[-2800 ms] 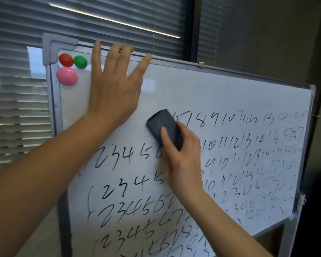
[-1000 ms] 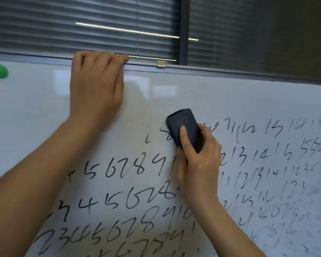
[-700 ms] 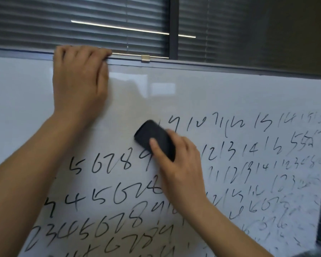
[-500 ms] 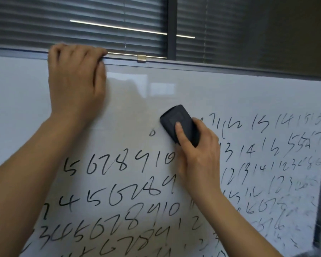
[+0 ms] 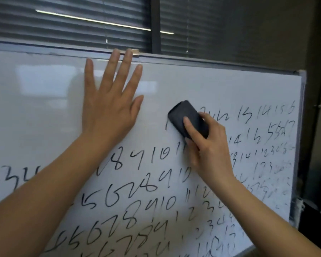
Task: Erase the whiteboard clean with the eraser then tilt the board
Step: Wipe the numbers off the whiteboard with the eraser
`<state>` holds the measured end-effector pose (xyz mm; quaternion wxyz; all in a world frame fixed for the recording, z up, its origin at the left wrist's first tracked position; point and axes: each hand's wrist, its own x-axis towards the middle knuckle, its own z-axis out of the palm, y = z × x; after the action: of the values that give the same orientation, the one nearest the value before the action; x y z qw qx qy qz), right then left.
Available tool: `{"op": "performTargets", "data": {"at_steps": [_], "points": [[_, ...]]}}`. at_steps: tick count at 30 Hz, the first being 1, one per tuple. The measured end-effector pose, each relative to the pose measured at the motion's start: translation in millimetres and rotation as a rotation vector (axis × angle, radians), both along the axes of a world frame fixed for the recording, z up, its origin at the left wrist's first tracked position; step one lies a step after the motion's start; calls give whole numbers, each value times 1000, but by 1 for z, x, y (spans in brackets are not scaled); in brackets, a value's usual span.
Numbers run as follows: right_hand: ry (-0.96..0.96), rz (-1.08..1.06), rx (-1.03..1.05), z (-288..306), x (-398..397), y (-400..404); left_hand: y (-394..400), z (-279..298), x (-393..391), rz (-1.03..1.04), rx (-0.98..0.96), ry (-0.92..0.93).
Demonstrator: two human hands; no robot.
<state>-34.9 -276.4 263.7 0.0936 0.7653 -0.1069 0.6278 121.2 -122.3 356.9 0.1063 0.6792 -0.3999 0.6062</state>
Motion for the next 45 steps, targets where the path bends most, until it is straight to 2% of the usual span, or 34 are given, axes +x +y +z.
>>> {"op": "performTargets", "data": {"at_steps": [4, 9, 13, 20, 25, 29, 35, 38, 41, 45], "points": [[-136, 42, 138, 4, 9, 7, 3, -4, 3, -21, -15, -36], [83, 3, -83, -37, 17, 28, 1, -3, 4, -57, 2, -39], [141, -54, -166, -29, -1, 6, -2, -4, 3, -86, 3, -41], [-137, -37, 27, 0, -2, -27, -13, -3, -8, -91, -16, -76], [25, 77, -120, -34, 15, -9, -55, 20, -35, -100, 10, -179], [97, 64, -240, -31, -9, -32, -85, 28, -46, -71, 9, -132], [-61, 8, -4, 12, -32, -91, -92, 27, -41, -51, 6, -95], [-153, 22, 40, 12, -25, -92, -89, 27, -39, -39, 7, -78], [-18, 98, -29, -11, -17, -75, -86, 25, -42, -32, 7, -71], [86, 73, -219, -24, -27, -73, -87, 23, -45, -20, -13, -69]]}}
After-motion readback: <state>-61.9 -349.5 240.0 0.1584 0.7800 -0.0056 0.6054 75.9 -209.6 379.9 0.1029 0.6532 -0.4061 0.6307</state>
